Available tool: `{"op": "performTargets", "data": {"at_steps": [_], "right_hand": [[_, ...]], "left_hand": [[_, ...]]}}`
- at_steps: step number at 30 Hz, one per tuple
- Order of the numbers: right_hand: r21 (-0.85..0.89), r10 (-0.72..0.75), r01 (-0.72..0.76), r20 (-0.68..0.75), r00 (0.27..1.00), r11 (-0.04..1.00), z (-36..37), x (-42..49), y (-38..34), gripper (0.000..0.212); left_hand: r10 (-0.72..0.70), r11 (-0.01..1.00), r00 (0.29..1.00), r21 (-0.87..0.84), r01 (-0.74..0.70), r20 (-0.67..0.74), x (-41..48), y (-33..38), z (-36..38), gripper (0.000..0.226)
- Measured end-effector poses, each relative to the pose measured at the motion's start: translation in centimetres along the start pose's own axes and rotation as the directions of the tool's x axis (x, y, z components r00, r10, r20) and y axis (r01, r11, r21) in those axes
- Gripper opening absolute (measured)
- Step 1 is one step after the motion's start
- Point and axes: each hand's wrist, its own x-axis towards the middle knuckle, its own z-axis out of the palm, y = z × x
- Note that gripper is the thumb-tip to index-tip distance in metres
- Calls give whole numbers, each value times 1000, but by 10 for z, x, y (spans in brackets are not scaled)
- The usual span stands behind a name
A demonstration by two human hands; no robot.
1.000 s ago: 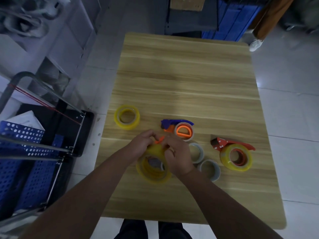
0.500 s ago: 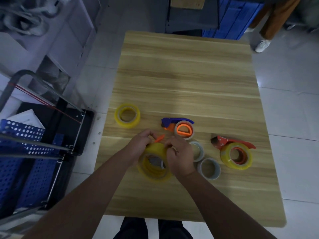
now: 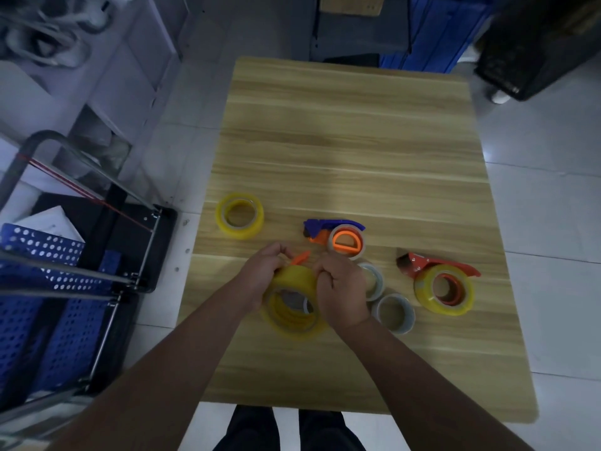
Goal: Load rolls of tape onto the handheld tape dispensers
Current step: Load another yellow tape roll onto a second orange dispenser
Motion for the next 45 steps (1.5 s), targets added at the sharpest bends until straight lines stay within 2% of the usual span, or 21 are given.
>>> {"op": "performTargets", "data": {"at_steps": [5,11,17,32,35,37,40,42,45], "right_hand": [[9,-27,27,37,999,1000,-1,0,0,17],[17,10,-10,-5,1000,1000,-2,0,-5,18],[9,-11,11,15,1000,1000,-2,-6,-7,19],[-2,-3,3,-1,1000,1000,3,-13,-4,18],[2,13,-13,97,995,1000,0,-15,3,22],[29,11,-17,203,979,999,-9,-12,6,26],[105,-39,5,331,943,995,-20,-4,10,17],[128,16,-81,440,898,988,-26,3,8,10],[77,145,-242,615,775,967,-33,15,1,6]], "left_hand": [[15,999,1000,36,-16,22,-1,5,-1,26],[1,999,1000,-37,0,24,-3,1,-2,24],[-14,999,998,-33,16,58,-4,-7,-2,26],[-4,1000,1000,25,3,12,-2,-9,-6,27],[26,993,999,117,-30,39,1,-5,-7,28],[14,994,998,106,-20,54,2,-2,-13,28],[14,983,996,183,-29,84,6,0,-25,24],[21,962,993,269,-51,114,8,1,-31,22],[39,924,985,369,-99,168,9,7,-31,23]]}}
